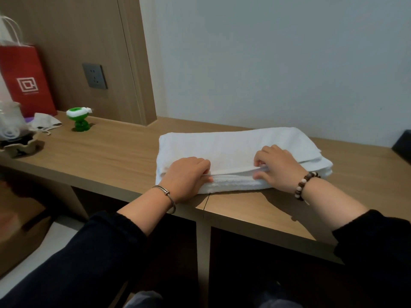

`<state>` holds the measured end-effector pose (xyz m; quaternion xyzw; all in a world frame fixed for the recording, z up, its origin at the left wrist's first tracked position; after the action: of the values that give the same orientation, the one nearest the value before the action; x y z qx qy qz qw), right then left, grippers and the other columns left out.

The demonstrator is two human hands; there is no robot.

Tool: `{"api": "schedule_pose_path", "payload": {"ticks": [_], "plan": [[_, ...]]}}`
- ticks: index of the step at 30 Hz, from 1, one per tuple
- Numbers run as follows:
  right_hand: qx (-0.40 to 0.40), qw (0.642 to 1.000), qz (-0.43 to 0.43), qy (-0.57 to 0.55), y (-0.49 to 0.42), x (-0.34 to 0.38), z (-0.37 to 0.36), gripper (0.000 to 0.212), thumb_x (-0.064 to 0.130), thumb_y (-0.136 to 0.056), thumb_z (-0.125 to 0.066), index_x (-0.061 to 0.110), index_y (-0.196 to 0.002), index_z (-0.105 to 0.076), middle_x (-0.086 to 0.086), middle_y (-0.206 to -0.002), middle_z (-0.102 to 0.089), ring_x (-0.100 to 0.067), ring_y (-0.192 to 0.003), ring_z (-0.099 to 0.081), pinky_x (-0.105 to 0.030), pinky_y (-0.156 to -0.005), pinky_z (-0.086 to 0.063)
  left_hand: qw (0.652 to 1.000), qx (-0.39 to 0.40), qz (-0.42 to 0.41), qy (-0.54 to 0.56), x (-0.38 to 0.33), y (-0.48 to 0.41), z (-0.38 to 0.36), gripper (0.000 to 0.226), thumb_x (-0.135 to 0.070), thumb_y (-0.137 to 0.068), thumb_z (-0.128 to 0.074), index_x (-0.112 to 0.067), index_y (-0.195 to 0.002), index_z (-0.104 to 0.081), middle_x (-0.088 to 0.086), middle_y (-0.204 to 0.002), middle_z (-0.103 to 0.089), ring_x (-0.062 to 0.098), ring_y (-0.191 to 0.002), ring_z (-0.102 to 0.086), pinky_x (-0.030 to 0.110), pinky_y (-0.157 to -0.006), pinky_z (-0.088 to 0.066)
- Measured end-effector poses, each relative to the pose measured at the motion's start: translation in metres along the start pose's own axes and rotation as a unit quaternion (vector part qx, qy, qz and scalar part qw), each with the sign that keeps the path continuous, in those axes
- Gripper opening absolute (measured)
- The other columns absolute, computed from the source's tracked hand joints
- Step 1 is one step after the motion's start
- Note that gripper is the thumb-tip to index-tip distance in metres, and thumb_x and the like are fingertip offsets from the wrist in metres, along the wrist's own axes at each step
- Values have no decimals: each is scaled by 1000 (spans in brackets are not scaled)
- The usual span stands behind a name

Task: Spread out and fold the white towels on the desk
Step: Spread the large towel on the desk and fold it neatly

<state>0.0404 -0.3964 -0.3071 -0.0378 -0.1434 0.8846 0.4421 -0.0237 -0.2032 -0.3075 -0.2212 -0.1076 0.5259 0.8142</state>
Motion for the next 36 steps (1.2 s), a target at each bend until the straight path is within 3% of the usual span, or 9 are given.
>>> {"api": "schedule_pose_path", "payload": {"ticks": [5,9,13,16,19,23,26,30,36], "plan": [[-7,1000,-19,-18,-2,5,-6,15,24,-87,-64,28,-88,-49,12,-90,-44,-11,-89,-41,-26,-77,-27,1000,8,-27,-4,4,0,6,20,-27,-87,-63,-11,-77,-55,4,-78,-56,24,-75,-50,35,-61,-38],[-30,998,-25,-49,-3,9,-9,15,20,-87,-63,26,-84,-49,10,-87,-46,-10,-84,-39,-24,-76,-26,996,42,-72,-42,-5,-29,10,31,-49,-82,-62,-19,-78,-58,-2,-103,-53,17,-93,-46,32,-79,-41],[-39,997,-31,-63,-7,10,-9,15,22,-86,-64,26,-81,-50,10,-83,-46,-10,-80,-39,-24,-71,-28,993,111,-30,18,-34,-63,-23,50,-53,-87,-54,-18,-122,-50,3,-137,-45,20,-124,-41,36,-103,-33],[-26,996,-33,-76,-12,7,-5,21,23,-83,-69,23,-76,-49,11,-77,-45,-11,-76,-40,-22,-63,-26,990,123,-12,-73,-36,-62,-52,61,-52,-96,-30,-25,-149,-18,-4,-158,-11,17,-144,-12,41,-115,-13],[-4,996,-34,-79,-16,0,3,15,25,-84,-67,21,-80,-53,7,-80,-50,-13,-80,-45,-23,-66,-29,988,122,-17,-94,-32,-60,-59,58,-49,-98,-22,-31,-151,-7,-6,-159,-3,17,-145,-7,42,-115,-10],[-18,997,-61,51,-7,-30,22,9,24,-90,-58,19,-98,-56,0,-100,-54,-21,-98,-47,-31,-80,-35,987,128,-18,-98,-32,-61,-61,53,-48,-99,-21,-40,-148,-5,-6,-159,-4,19,-144,-9,44,-114,-12],[-25,991,-91,96,2,-46,40,2,18,-90,-56,19,-91,-58,-1,-99,-59,-23,-97,-51,-32,-79,-36,987,129,-12,-98,-33,-60,-61,51,-48,-99,-20,-44,-147,-5,-6,-159,-5,19,-144,-10,45,-115,-13],[-159,983,-24,89,20,-31,71,16,-6,-74,-65,9,-72,-59,-8,-74,-60,-32,-73,-56,-34,-65,-39,988,130,-2,-84,-31,-63,-61,52,-48,-99,-22,-43,-148,-5,-6,-159,-8,18,-144,-13,45,-115,-16],[-58,992,-99,-56,55,-70,20,12,11,-90,-59,17,-80,-56,6,-84,-52,-16,-85,-49,-26,-73,-39,990,110,-15,-81,-34,-61,-58,49,-46,-99,-25,-44,-147,-14,-5,-158,-14,20,-143,-17,46,-113,-19]]}}
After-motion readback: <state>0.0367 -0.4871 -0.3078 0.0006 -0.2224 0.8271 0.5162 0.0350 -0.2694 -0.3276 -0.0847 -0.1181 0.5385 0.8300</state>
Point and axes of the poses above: each hand's wrist, its own y-axis away from the middle knuckle, its own z-axis out of the back of the hand, x = y × z, the point moved 7 cm from there along -y, towards the middle knuckle
